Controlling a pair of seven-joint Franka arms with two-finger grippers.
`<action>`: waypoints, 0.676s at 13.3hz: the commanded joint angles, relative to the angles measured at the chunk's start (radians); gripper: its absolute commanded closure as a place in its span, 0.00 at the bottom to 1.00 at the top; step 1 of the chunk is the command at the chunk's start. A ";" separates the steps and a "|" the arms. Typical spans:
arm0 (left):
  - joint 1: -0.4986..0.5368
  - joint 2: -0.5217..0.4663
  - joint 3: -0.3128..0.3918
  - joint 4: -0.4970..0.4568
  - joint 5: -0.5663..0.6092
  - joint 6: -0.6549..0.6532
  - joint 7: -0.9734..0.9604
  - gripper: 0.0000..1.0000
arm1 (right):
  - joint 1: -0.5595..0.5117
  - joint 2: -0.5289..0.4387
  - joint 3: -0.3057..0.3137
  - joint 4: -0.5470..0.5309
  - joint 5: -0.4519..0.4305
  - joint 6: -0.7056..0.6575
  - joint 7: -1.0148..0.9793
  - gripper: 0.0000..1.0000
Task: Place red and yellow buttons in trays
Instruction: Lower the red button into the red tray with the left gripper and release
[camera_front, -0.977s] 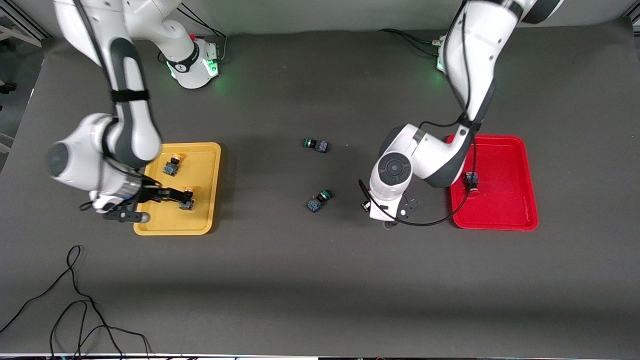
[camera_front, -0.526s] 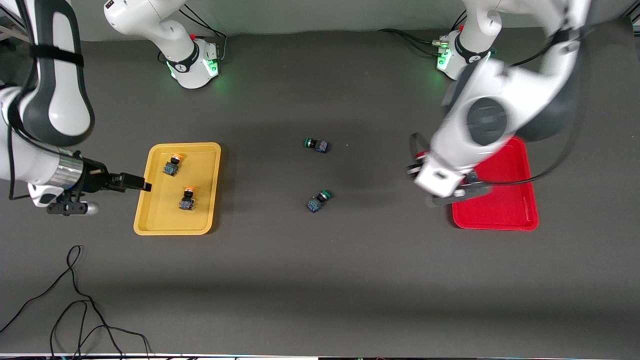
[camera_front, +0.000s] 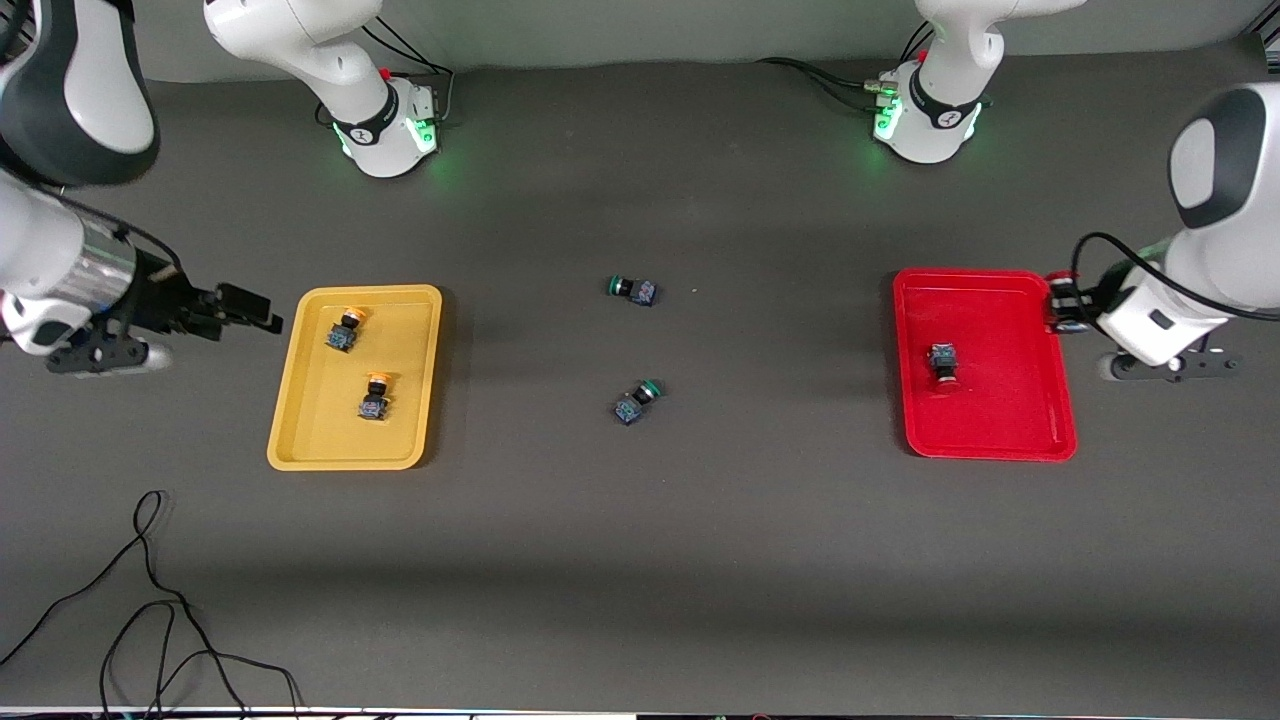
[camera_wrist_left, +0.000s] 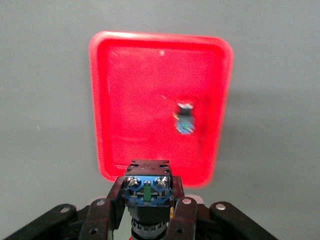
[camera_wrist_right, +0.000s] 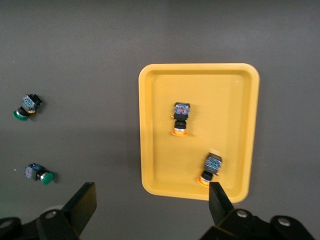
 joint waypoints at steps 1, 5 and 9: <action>0.046 0.015 -0.015 -0.260 0.049 0.357 0.039 0.90 | -0.116 -0.116 0.126 -0.022 -0.068 -0.056 0.057 0.00; 0.099 0.217 -0.015 -0.362 0.083 0.731 0.044 0.87 | -0.149 -0.176 0.208 -0.021 -0.128 -0.108 0.114 0.00; 0.100 0.222 -0.017 -0.339 0.083 0.713 0.047 0.00 | -0.150 -0.171 0.216 -0.015 -0.164 -0.090 0.112 0.00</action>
